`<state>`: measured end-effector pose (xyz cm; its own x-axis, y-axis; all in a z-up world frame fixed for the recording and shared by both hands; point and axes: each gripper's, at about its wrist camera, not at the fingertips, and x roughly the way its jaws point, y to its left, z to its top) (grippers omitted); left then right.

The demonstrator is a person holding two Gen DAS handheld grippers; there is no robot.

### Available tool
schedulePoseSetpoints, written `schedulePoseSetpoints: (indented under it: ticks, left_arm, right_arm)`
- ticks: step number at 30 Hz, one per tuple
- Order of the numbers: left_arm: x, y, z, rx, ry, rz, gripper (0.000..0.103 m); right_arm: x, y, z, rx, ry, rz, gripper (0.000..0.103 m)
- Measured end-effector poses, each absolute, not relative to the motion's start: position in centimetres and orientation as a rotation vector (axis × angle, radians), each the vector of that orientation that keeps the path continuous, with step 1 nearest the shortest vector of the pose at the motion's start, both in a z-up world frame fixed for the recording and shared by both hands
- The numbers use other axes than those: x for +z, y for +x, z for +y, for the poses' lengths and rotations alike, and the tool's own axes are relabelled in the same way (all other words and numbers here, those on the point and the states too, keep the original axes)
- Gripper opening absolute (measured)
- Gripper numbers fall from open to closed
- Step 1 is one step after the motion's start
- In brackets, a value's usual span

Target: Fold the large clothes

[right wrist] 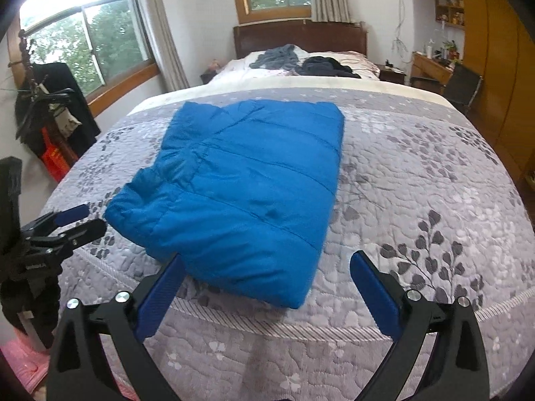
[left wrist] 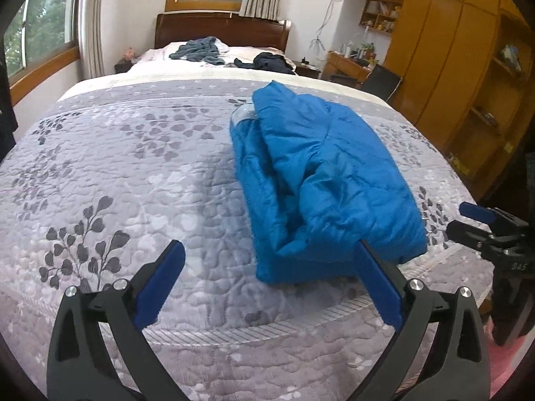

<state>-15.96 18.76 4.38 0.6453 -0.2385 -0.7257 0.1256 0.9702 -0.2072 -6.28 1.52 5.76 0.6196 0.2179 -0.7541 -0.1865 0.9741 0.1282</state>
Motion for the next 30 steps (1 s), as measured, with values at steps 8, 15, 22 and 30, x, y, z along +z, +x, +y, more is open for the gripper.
schedulePoseSetpoints:
  ticks: [8,15,22,30]
  left_arm:
    - [4.0,-16.6,19.3,-0.120,-0.141,0.861,0.099]
    - [4.3,-17.7,19.2,-0.054,-0.110,0.856,0.099]
    - [4.3,-18.2,18.4,-0.024,-0.078,0.866,0.099]
    - [4.5,-18.6,17.9,0.008,-0.058,0.856,0.099]
  right_arm:
    - [5.5,-6.7,1.6,0.200,0.028,0.892,0.099]
    - [5.4,-6.9,1.8,0.171,0.012,0.896,0.099]
    - [5.3,-7.1,1.7,0.140,0.005,0.900,0.099]
    - [5.0,-7.3,1.4,0.122,0.009,0.900,0.099]
